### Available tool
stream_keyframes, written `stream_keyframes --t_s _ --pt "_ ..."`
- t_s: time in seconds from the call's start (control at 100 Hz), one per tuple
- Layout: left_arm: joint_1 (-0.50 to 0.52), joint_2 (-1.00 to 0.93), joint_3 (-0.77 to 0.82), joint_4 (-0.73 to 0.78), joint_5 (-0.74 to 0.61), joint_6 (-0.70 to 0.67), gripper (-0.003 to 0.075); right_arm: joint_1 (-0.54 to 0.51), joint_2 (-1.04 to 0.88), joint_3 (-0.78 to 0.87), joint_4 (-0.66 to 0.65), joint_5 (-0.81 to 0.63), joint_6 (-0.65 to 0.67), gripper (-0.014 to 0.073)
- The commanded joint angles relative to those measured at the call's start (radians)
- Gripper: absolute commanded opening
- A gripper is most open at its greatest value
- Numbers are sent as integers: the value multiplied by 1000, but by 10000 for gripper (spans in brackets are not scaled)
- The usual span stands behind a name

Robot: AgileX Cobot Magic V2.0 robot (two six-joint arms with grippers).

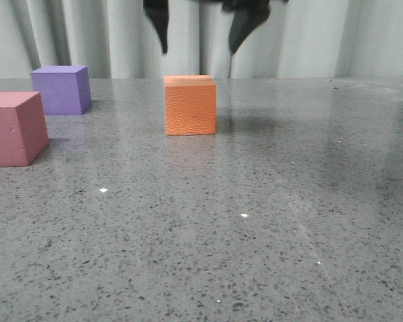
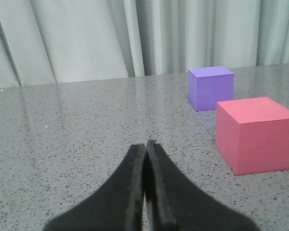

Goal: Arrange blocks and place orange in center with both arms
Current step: 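Open the right gripper and withdraw it upward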

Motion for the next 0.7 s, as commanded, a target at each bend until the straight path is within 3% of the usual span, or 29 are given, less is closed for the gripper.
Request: stream_keyframes --t_s 0.0,0.21,0.48,0.55,0.69 --pt "-1 -32 54 -8 -76 -2 -19 -2 -122 -29 -89 -2 -87 593" --pt "-1 -32 54 -8 -76 -2 -19 -61 -311 92 -154 45 -179 512" --pt "-1 -32 54 -8 -76 -2 -19 -193 -704 480 -157 -44 -210 484" --pt "-1 -32 54 -8 -76 -2 -19 -213 -814 569 -162 -52 -212 412" --pt "-1 -32 54 -8 -76 -2 -19 -229 -1027 717 -177 -53 -212 169"
